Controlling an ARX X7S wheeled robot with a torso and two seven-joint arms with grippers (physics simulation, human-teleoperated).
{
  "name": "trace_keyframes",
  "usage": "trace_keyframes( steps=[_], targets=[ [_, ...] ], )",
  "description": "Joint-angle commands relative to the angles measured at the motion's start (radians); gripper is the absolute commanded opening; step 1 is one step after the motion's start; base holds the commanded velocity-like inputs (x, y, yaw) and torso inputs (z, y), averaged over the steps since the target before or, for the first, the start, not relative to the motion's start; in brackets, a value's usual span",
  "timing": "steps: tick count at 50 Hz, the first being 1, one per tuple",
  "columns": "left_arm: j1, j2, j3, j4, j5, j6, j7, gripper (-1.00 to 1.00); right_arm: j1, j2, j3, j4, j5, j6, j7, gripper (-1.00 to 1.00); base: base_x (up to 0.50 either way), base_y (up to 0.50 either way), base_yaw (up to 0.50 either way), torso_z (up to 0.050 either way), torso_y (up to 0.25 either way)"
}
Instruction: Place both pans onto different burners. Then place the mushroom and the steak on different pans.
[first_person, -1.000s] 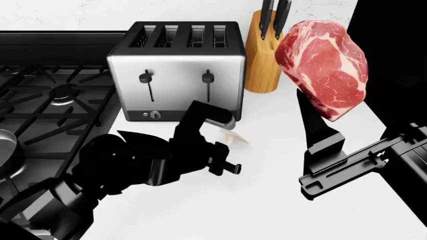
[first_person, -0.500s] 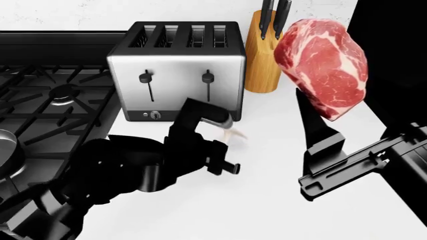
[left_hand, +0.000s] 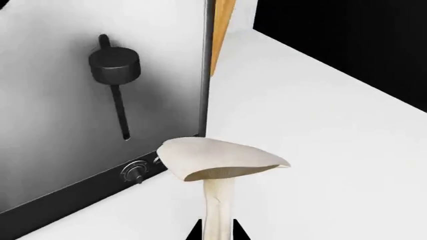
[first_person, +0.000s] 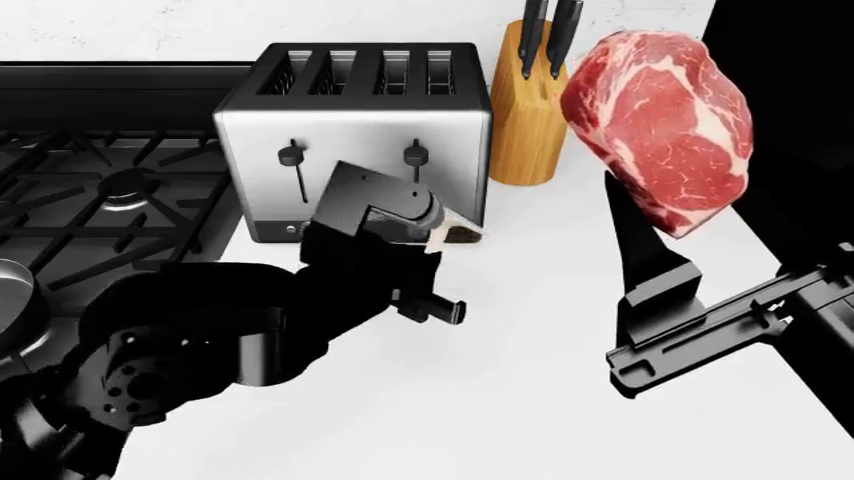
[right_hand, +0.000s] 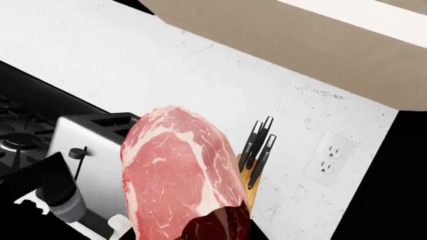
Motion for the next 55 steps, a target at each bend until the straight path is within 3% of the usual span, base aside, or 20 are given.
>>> trace_keyframes(
  steps=[1,22,37,46,55],
  targets=[
    [-0.001,-0.053,-0.033,0.078,0.004,0.027,-0.023,-1.0,-0.004,-0.004,0.015,-0.005,-0.027,0.018,-0.007,-1.0,0.0,0.0,0.0,0.0,0.0],
    [-0.021,-0.145,-0.13,0.262,-0.074,0.068,-0.102,-1.0,-0.197,0.027,0.192,-0.018,-0.099,-0.078,-0.092,-1.0,0.0,0.0,0.0,0.0,0.0],
    [-0.069,-0.183,-0.194,0.316,-0.148,0.083,-0.142,-1.0,-0.147,0.005,0.14,-0.002,-0.085,-0.043,-0.077,-1.0,0.0,0.0,0.0,0.0,0.0],
    [-0.076,-0.197,-0.209,0.324,-0.16,0.089,-0.146,-1.0,-0.293,-0.04,0.22,-0.014,-0.215,-0.083,-0.092,-1.0,0.0,0.0,0.0,0.0,0.0],
    [-0.081,-0.211,-0.228,0.348,-0.182,0.098,-0.159,-1.0,-0.327,-0.048,0.224,0.006,-0.233,-0.071,-0.15,-1.0,0.0,0.0,0.0,0.0,0.0]
  ],
)
